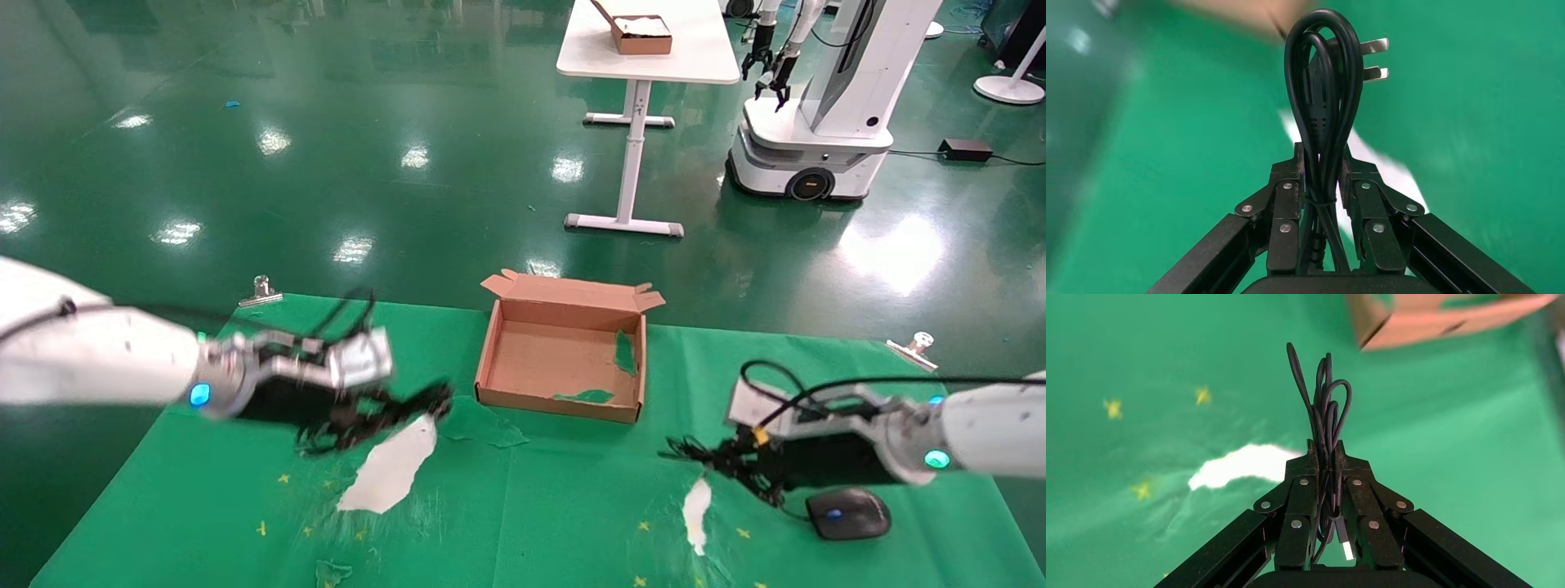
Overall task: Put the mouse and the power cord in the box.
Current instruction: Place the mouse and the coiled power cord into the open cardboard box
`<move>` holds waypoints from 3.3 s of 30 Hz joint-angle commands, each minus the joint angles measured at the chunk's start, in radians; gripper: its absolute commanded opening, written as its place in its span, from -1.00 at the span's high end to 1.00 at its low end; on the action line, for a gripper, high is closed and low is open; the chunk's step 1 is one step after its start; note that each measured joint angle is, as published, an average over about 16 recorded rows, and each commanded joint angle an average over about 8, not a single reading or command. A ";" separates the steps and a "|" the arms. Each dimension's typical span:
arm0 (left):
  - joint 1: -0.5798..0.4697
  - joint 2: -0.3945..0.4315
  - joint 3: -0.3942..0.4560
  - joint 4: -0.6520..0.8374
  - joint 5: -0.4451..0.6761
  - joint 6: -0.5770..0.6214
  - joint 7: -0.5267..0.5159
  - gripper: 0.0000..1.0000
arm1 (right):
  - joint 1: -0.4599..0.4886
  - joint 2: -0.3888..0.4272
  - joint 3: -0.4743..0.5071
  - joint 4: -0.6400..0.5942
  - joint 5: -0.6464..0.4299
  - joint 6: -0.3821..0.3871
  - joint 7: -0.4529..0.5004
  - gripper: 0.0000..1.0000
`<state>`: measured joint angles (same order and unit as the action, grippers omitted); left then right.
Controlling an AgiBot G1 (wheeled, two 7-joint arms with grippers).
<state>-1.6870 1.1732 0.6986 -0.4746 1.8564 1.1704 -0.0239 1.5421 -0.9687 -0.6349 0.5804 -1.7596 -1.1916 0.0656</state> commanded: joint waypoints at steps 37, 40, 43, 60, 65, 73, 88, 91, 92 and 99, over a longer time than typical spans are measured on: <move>0.056 0.200 0.446 -0.188 -0.370 -0.675 0.369 -1.00 | 0.074 0.209 0.047 0.397 -0.020 -0.037 0.204 1.00; 0.048 0.200 0.480 -0.180 -0.405 -0.688 0.375 -1.00 | 0.078 0.189 0.047 0.380 -0.015 -0.025 0.186 1.00; 0.041 0.199 0.506 -0.162 -0.437 -0.699 0.377 -1.00 | 0.081 0.170 0.046 0.355 -0.012 -0.019 0.168 1.00; 0.021 0.194 0.598 -0.040 -0.573 -0.703 0.337 -1.00 | 0.098 0.130 0.033 0.327 -0.013 -0.035 0.157 1.00; 0.015 0.189 0.606 0.000 -0.604 -0.707 0.324 -1.00 | 0.101 0.119 0.030 0.335 -0.010 -0.041 0.159 1.00; -0.007 0.139 0.591 0.099 -0.655 -0.665 0.300 -1.00 | 0.149 0.030 0.032 0.295 0.012 -0.015 0.077 1.00; -0.001 0.034 0.598 0.033 -0.656 -0.608 0.276 -1.00 | 0.265 -0.278 0.027 -0.152 0.044 0.128 -0.261 1.00; -0.001 0.029 0.603 0.022 -0.650 -0.613 0.264 -1.00 | 0.271 -0.322 0.017 -0.257 0.029 0.172 -0.302 1.00; -0.001 0.028 0.604 0.018 -0.648 -0.614 0.260 -1.00 | 0.272 -0.335 0.015 -0.289 0.024 0.189 -0.313 1.00; 0.000 0.019 0.615 -0.007 -0.636 -0.624 0.233 -1.00 | 0.272 -0.380 0.027 -0.394 0.049 0.294 -0.380 1.00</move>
<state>-1.6872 1.1923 1.3136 -0.4806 1.2205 0.5469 0.2093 1.8151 -1.3426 -0.6068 0.2053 -1.7049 -0.9015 -0.3111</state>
